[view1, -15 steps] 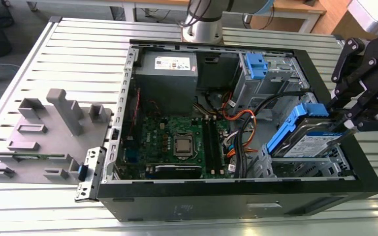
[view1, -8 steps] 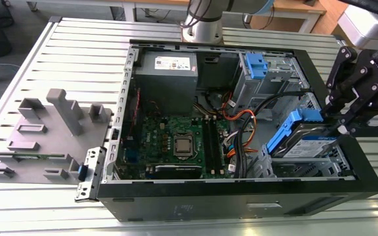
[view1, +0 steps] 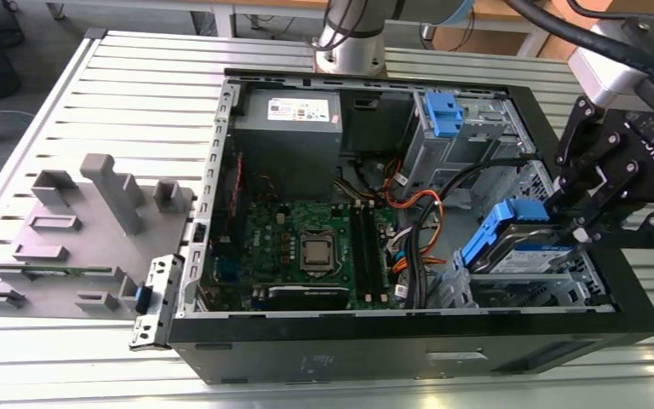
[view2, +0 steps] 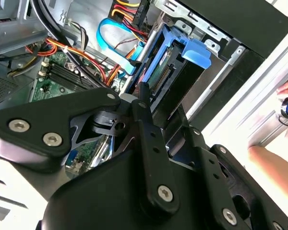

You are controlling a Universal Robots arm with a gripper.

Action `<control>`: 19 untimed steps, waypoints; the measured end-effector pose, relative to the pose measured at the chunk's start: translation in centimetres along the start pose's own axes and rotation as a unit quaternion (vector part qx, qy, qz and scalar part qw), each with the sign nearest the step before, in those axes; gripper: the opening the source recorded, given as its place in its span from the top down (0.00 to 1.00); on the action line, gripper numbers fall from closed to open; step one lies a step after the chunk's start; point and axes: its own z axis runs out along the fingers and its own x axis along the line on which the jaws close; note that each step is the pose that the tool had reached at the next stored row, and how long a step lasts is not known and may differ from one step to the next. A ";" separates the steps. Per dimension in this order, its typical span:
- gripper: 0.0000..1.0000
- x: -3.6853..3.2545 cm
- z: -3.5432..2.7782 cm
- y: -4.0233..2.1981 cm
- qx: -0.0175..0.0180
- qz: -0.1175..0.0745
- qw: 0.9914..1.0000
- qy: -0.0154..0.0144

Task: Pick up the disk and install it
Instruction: 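Insert the disk into the insertion slot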

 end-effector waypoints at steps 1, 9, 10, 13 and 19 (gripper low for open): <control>0.65 0.01 0.18 -0.01 0.000 0.000 1.000 0.000; 0.65 0.07 1.62 -0.05 0.000 0.000 1.000 0.000; 0.65 0.08 1.82 -0.06 0.000 0.000 1.000 0.000; 0.65 0.11 2.36 -0.07 0.000 0.000 1.000 0.000; 0.65 0.15 3.45 -0.11 0.000 0.000 1.000 0.000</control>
